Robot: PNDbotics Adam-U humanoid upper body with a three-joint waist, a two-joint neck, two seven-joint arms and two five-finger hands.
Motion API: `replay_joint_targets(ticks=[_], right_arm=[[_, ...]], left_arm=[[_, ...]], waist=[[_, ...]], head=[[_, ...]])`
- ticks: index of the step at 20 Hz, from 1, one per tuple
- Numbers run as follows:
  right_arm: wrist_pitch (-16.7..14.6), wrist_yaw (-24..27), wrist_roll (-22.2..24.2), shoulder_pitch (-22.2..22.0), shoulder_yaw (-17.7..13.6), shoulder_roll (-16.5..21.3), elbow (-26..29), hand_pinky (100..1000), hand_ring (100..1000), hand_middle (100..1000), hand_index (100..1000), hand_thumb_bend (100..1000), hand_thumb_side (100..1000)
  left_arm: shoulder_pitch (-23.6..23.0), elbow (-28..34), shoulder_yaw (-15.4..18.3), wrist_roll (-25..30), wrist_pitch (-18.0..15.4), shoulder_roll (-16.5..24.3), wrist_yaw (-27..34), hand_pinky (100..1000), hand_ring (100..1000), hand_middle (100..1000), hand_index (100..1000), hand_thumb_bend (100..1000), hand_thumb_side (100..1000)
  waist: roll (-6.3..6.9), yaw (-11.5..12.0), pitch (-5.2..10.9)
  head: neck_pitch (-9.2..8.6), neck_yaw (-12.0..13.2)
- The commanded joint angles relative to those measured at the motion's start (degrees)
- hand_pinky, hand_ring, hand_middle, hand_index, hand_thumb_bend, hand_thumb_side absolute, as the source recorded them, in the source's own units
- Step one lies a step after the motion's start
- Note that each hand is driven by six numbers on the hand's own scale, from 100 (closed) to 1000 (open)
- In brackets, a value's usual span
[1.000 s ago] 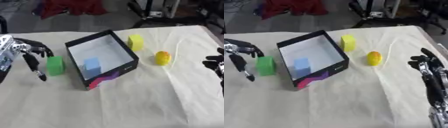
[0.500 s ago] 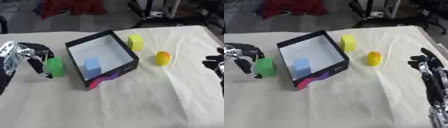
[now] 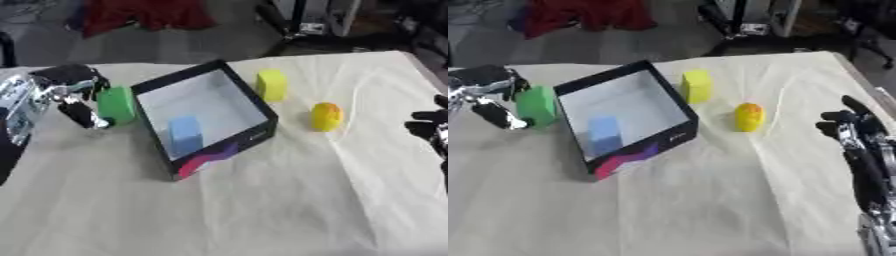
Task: Pick up objects on the table and place them in the box.
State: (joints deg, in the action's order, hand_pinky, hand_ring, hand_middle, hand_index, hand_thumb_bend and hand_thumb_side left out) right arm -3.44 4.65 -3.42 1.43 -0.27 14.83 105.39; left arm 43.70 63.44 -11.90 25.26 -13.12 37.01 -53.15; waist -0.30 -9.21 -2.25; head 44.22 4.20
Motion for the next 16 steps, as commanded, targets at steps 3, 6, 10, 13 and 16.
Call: replay_joint_targets(ticks=[3, 6, 10, 13, 16], right_arm=[[-0.06, 0.22, 0.08, 0.22, -0.18, 1.19, 0.36, 805, 705, 664, 917, 100, 664], [-0.06, 0.27, 0.17, 0.18, -0.10, 1.17, 0.30, 805, 705, 664, 917, 100, 664], [-0.03, 0.41, 0.38, 0.27, 0.15, 0.99, 0.22, 805, 705, 663, 917, 100, 665], [-0.01, 0.57, 0.64, 0.34, 0.36, 0.87, 0.17, 805, 705, 663, 917, 100, 665], [0.03, 0.70, 0.83, 0.41, 0.58, 0.76, 0.11, 805, 705, 663, 917, 100, 666]], left_arm=[[6.18, 4.67, 0.80, -2.68, -0.05, 0.75, 0.31, 694, 511, 475, 632, 326, 401], [8.57, 4.28, -0.90, -3.44, -1.09, -2.33, -0.99, 711, 538, 500, 656, 353, 408], [11.08, -0.57, -3.02, -3.46, -2.91, -8.87, -5.81, 734, 573, 533, 683, 406, 425], [11.83, -5.05, -2.79, -5.03, -3.49, -13.53, -9.67, 734, 586, 549, 694, 419, 425], [12.00, -9.11, -2.01, -7.89, -2.89, -17.54, -13.46, 734, 603, 573, 717, 454, 437]], waist=[[0.39, 0.08, 1.61], [0.32, -0.18, 1.63], [0.16, -0.85, 1.55], [-0.01, -1.39, 1.49], [-0.11, -1.76, 1.46]], head=[[-0.10, -0.07], [-0.10, -0.04], [-0.10, -0.17], [-0.10, -0.28], [-0.10, -0.20]])
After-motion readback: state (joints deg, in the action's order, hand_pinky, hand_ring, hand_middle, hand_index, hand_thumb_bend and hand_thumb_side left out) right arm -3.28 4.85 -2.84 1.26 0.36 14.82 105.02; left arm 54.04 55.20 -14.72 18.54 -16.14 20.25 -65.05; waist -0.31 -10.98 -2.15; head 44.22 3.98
